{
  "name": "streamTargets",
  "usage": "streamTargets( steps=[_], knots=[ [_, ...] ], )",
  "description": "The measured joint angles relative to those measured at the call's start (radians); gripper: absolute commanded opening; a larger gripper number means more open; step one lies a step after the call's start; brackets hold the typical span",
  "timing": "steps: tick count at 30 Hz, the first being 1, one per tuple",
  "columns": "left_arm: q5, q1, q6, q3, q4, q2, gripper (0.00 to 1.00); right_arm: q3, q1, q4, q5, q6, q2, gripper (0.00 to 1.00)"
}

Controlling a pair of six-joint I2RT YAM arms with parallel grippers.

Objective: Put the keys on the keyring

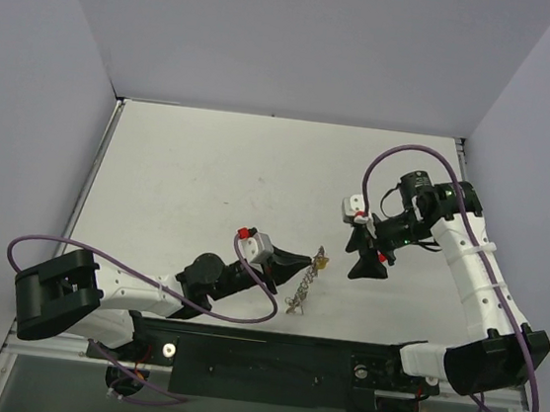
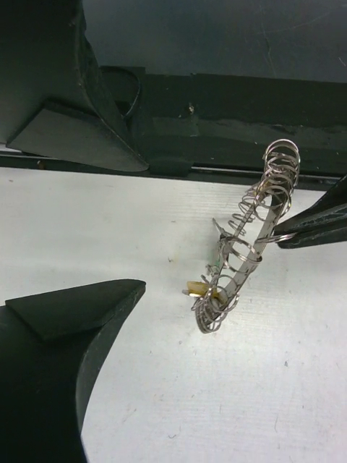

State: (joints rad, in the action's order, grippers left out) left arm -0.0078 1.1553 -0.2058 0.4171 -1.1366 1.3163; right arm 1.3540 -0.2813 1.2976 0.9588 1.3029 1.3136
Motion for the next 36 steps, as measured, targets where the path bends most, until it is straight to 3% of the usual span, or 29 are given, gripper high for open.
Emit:
streamTargets(
  steps=[8, 16, 36],
  knots=[
    [-0.025, -0.001, 0.000, 0.002, 0.001, -0.013, 0.00, -0.065, 0.151, 0.004, 0.090, 0.084, -0.011, 0.65],
    [-0.027, -0.003, 0.003, 0.008, 0.002, -0.039, 0.00, -0.107, 0.225, 0.005, 0.146, 0.113, -0.014, 0.66],
    [-0.061, -0.005, 0.030, 0.008, 0.003, -0.089, 0.00, -0.090, 0.169, 0.008, 0.177, 0.108, -0.030, 0.66]
  ],
)
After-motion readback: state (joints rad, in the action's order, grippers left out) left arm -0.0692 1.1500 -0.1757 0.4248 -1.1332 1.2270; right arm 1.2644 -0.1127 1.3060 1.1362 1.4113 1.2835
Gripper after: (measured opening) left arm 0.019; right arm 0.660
